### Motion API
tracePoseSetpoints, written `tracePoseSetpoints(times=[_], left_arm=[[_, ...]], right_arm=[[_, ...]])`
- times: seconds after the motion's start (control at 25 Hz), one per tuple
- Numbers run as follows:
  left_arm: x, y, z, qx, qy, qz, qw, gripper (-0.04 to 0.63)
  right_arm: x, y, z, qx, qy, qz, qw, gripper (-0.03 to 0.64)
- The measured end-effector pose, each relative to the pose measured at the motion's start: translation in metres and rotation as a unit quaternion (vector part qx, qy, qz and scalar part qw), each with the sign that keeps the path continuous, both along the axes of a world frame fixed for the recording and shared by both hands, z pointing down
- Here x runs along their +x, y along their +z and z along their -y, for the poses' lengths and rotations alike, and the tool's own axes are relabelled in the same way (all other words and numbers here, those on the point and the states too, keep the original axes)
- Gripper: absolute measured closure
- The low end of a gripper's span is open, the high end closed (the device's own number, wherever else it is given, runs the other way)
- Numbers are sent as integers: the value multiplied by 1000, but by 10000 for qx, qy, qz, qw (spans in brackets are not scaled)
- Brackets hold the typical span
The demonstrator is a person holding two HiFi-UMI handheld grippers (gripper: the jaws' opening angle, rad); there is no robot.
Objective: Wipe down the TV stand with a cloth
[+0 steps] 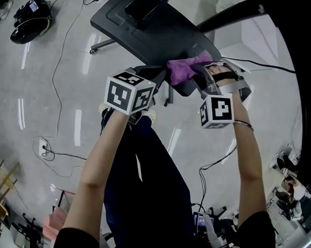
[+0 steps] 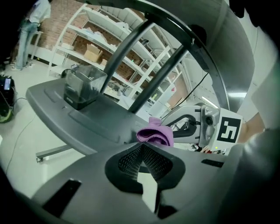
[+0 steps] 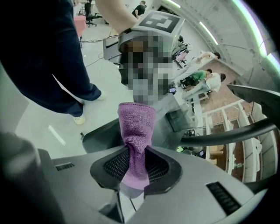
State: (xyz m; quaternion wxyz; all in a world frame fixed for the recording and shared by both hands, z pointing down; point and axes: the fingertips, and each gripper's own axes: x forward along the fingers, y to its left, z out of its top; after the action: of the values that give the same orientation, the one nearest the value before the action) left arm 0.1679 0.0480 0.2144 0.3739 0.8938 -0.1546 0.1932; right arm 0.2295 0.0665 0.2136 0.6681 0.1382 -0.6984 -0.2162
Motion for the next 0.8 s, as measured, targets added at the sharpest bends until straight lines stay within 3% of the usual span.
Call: tracePoseSetpoints(times=[0.32,0.6,0.8], left_arm=[[-111,19,24,114,-800,272,9964,588],[-207,36,64,154,-1395,450,9891,588],[-238,57,87,71,-1493,393,9880,588]], right_arm=[[-108,0,30,367,849,969,9910,512],[-196,14,58,352,1892,1513,9696,512],[-243,22,71,353,2412,1910,9508,512]])
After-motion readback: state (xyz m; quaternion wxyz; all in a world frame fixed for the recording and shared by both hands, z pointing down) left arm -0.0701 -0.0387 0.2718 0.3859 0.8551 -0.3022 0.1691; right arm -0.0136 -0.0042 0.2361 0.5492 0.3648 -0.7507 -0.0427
